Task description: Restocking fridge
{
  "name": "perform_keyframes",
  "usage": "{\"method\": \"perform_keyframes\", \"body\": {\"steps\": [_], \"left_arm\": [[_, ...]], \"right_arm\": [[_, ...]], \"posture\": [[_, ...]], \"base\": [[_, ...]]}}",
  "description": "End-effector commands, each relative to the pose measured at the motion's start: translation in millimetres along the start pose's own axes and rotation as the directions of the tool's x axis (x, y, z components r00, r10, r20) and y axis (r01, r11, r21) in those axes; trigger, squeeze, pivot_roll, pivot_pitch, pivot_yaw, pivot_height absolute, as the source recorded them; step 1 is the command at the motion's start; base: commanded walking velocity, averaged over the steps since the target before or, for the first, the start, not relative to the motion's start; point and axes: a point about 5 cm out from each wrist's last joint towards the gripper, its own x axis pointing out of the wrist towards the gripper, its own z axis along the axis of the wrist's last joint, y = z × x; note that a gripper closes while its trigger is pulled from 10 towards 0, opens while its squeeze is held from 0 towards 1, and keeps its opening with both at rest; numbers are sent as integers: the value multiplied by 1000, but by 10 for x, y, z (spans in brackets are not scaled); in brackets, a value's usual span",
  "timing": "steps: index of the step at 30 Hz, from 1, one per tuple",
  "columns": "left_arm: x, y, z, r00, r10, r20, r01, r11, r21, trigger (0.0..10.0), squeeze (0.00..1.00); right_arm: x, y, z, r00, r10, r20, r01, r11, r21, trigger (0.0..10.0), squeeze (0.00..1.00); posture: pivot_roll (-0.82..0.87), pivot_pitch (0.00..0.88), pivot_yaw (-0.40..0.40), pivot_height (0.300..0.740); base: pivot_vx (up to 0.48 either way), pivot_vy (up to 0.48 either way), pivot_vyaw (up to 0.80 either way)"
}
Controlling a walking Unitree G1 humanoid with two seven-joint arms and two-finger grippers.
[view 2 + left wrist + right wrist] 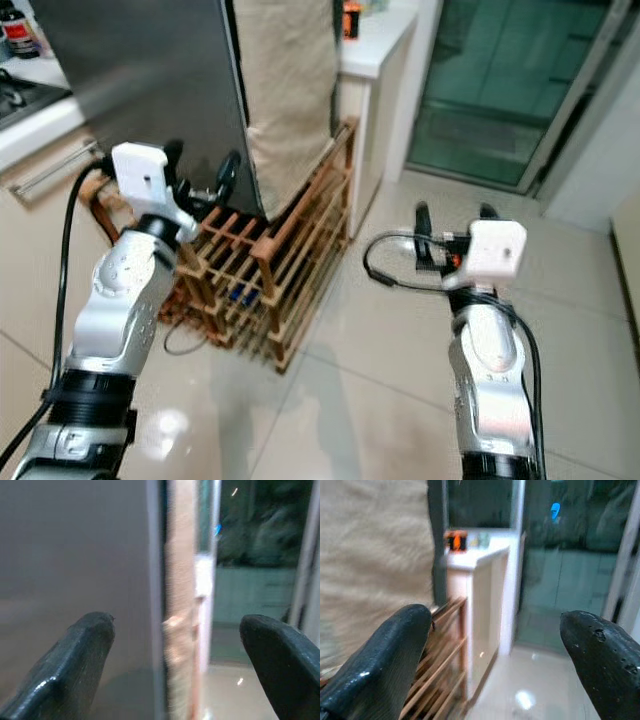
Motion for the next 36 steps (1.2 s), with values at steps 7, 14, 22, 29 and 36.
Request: {"method": "perform_keyframes", "body": {"steps": [7,14,22,29,36], "left_arm": [[38,-39,-32,999,-16,-48,15,1000,-20,10000,0],[79,85,-12,996,66,-54,-67,998,1,10000,0],[288,111,18,988,120,-97,-128,989,-80,10000,0],[619,-89,38,985,78,-152,-98,987,-127,10000,0],[757,-299,126,991,2,-137,-26,984,-178,10000,0]], "right_arm": [[123,155,22,999,38,-11,-39,999,-7,10000,0],[193,118,-2,999,49,-20,-50,998,-24,10000,0],[233,193,-32,996,76,-38,-77,997,-21,10000,0],[322,218,12,997,76,-22,-77,997,-20,10000,0],[281,198,4,999,45,-19,-45,999,-16,10000,0]], "posture": [[-168,0,70,740],[-165,0,71,740],[-159,0,61,740],[-183,0,81,740],[-212,0,103,740]], "base": [[480,0,0],[231,0,0],[0,0,0],[0,0,0],[0,0,0]]}}
